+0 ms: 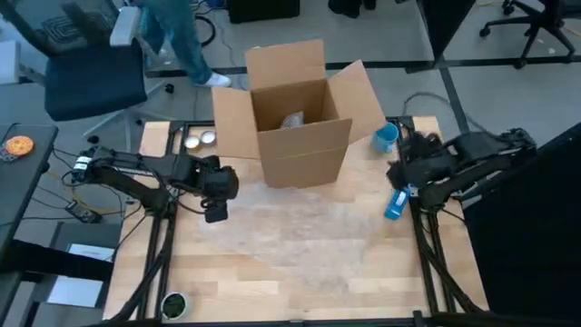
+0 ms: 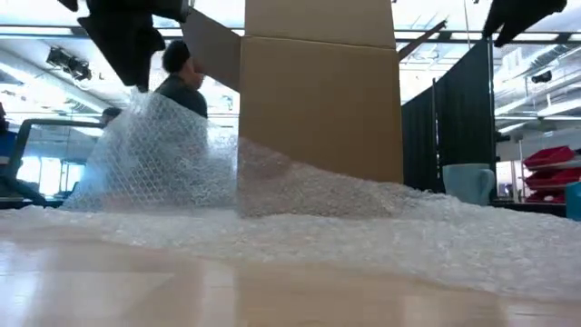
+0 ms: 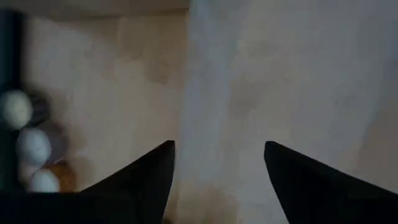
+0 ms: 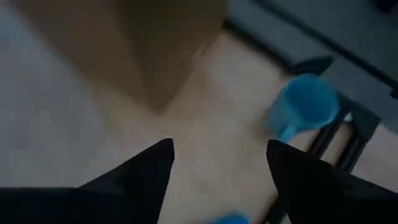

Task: Wrap mug
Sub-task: Wrap the blue cup with bubble wrap

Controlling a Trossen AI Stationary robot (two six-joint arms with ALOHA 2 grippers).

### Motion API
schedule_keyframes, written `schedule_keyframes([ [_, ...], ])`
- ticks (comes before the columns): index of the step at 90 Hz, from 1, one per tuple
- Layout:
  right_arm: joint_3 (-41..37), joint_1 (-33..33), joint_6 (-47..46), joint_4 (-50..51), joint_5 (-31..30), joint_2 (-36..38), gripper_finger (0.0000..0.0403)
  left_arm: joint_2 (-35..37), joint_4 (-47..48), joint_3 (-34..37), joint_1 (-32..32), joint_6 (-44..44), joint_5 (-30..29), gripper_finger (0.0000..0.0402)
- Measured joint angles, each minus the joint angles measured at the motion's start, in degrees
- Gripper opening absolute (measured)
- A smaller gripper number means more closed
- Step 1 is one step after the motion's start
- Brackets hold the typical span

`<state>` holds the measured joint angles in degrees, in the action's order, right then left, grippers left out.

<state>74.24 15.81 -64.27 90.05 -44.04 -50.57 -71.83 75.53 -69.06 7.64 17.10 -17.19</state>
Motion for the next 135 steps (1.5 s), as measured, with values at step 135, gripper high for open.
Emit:
schedule_keyframes([
  [135,-33.6,-72.0,2.0,-39.5,31.0,4.7,0.0169,-6.8,-42.4,0.1,6.0,-12.4,5.2,0.0234],
])
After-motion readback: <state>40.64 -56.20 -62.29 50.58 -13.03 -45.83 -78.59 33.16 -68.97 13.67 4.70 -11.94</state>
